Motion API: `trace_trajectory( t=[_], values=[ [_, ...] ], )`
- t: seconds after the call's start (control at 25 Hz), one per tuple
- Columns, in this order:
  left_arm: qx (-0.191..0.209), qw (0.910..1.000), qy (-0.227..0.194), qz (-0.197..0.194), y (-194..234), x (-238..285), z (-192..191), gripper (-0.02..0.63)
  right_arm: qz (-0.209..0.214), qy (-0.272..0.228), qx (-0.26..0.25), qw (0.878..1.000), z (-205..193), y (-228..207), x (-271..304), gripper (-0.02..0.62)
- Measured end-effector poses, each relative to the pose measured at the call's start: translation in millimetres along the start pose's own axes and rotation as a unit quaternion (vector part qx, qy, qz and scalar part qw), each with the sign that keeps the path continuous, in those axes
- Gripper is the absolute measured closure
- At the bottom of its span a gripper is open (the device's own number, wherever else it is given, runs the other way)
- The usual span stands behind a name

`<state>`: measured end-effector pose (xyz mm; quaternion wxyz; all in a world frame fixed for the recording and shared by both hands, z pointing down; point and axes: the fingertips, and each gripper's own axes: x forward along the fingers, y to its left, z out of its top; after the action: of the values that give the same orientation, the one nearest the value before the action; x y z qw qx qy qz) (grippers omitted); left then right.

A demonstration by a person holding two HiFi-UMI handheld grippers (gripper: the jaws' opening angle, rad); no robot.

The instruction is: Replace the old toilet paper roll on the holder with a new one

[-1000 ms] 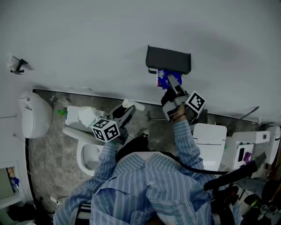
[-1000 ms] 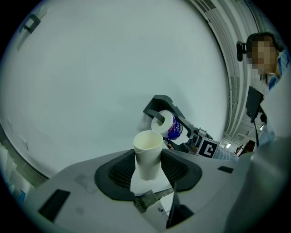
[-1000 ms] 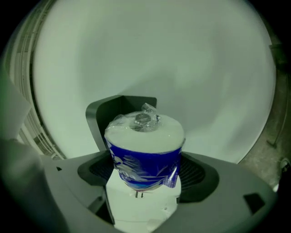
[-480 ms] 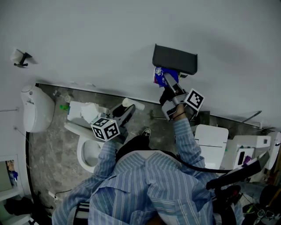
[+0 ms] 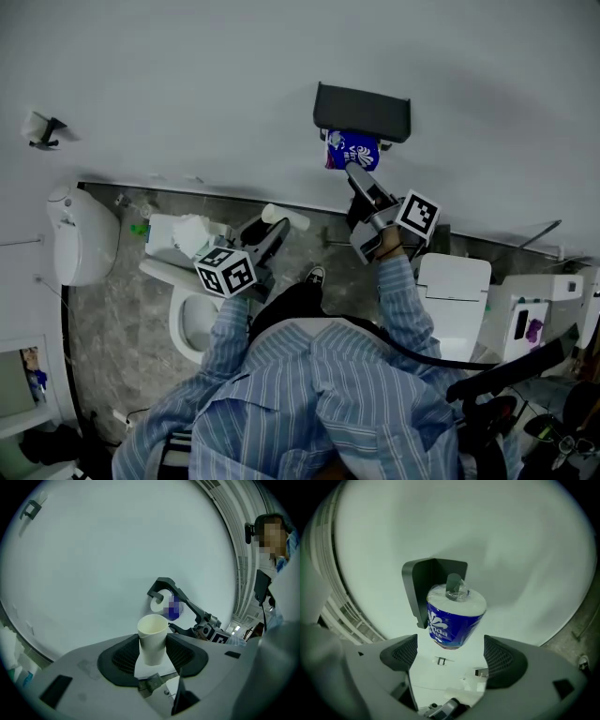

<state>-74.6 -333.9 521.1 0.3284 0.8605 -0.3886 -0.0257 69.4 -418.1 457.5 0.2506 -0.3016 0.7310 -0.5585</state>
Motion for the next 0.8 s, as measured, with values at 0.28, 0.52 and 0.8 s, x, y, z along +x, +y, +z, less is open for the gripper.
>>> trace_trajectory(
  t=[0.28, 0.52, 0.8],
  values=[
    [0.017, 0.9997, 0.003, -0.017, -37.5, 1.1, -13.8, 0.428, -0.030, 0.017, -0.045, 0.998, -20.2, -5.3, -57.9, 0.163],
    [0.033, 0.9987, 0.005, -0.038, -74.1, -2.6, -26.9, 0.428, -0.083, 0.055, -0.152, 0.983, -50.0, 2.5, -101.2, 0.177],
    [0.050, 0.9968, 0.002, -0.063, -137.4, -3.6, -52.5, 0.428, -0.119, 0.041, -0.196, 0.972, -72.5, 6.4, -164.6, 0.534]
  ],
)
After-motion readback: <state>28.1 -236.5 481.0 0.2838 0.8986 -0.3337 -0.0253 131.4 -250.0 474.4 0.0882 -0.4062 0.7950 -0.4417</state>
